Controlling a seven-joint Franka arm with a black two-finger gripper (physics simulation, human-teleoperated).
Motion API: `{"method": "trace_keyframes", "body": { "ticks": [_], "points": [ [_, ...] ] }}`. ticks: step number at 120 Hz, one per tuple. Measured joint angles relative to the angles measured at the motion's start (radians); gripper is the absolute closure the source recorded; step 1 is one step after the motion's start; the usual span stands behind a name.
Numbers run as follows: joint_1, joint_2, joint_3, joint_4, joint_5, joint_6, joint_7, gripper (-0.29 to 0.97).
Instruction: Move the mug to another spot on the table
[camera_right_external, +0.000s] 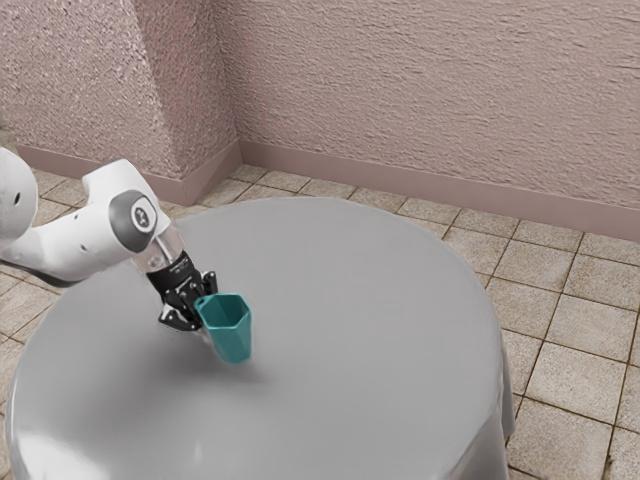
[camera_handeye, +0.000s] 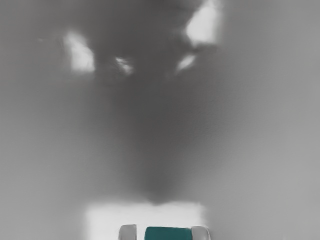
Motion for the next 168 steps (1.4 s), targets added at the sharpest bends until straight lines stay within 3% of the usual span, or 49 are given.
{"method": "trace_keyframes", "body": {
  "ticks": [29, 53, 87, 104, 124, 131, 138, 150, 168],
  "points": [
    [0.052, 0.144, 0.005, 0.089, -0.059, 0.017, 0.03, 0.75],
    [0.06, 0.166, 0.003, 0.092, -0.091, 0.016, 0.053, 0.79],
    [0.06, 0.165, -0.002, 0.09, -0.144, 0.022, 0.089, 0.26],
    [0.059, 0.147, -0.001, 0.089, -0.15, 0.021, 0.103, 0.14],
    [0.057, 0.032, 0.002, 0.071, -0.132, 0.009, 0.116, 0.06],
    [0.055, -0.041, 0.002, 0.059, -0.092, -0.007, 0.115, 0.05],
    [0.053, -0.13, 0.001, 0.059, -0.01, -0.047, 0.108, 0.04],
    [0.061, -0.27, -0.024, 0.226, 0.221, -0.24, 0.107, 0.02],
    [0.057, -0.309, -0.275, 0.629, 0.49, -0.596, 0.287, 0.01]
  ]
}}
